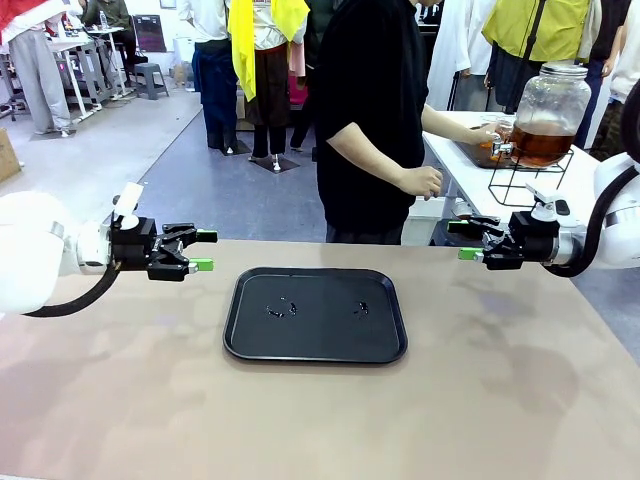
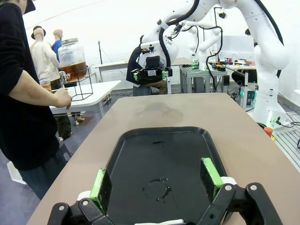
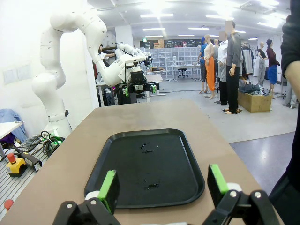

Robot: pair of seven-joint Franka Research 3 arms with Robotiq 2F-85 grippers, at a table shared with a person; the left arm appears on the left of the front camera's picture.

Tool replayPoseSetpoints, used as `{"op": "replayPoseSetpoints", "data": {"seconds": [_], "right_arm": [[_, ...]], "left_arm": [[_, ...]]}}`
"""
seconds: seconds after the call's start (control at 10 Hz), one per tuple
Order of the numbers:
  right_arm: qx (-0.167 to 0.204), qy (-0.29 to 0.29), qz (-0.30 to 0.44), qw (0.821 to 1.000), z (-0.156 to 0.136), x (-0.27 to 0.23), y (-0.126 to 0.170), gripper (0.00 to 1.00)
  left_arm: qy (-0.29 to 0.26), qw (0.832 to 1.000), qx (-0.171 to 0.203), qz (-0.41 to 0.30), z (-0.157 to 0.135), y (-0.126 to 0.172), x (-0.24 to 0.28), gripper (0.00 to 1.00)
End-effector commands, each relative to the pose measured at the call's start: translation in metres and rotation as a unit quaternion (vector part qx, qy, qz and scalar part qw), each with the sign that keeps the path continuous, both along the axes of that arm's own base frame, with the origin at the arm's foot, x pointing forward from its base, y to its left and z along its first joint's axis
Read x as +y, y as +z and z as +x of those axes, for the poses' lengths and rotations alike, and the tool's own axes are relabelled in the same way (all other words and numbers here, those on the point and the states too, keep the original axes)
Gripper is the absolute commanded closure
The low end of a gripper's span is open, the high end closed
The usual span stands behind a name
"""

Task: Pour the drink into the iced cup.
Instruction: Open the gripper to release the iced cup you were holding.

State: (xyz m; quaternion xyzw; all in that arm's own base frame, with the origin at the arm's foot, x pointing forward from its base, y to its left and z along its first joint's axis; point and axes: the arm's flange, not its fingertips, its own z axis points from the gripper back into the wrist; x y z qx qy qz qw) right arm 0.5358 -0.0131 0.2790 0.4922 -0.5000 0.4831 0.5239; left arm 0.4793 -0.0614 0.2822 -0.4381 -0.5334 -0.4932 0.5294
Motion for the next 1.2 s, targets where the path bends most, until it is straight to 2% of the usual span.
{"op": "replayPoseSetpoints", "data": {"seconds": [0.0, 1.1], "right_arm": [[-0.001, 0.0, -0.001, 1.0, 0.0021, -0.0003, 0.0032, 0.0], [-0.001, 0.0, -0.001, 1.0, 0.0021, -0.0003, 0.0032, 0.0]], "left_arm": [[0.003, 1.0, -0.007, -0.004, 0.0007, 0.0015, -0.0018, 0.0], [0.003, 1.0, -0.007, -0.004, 0.0007, 0.0015, -0.0018, 0.0]]}}
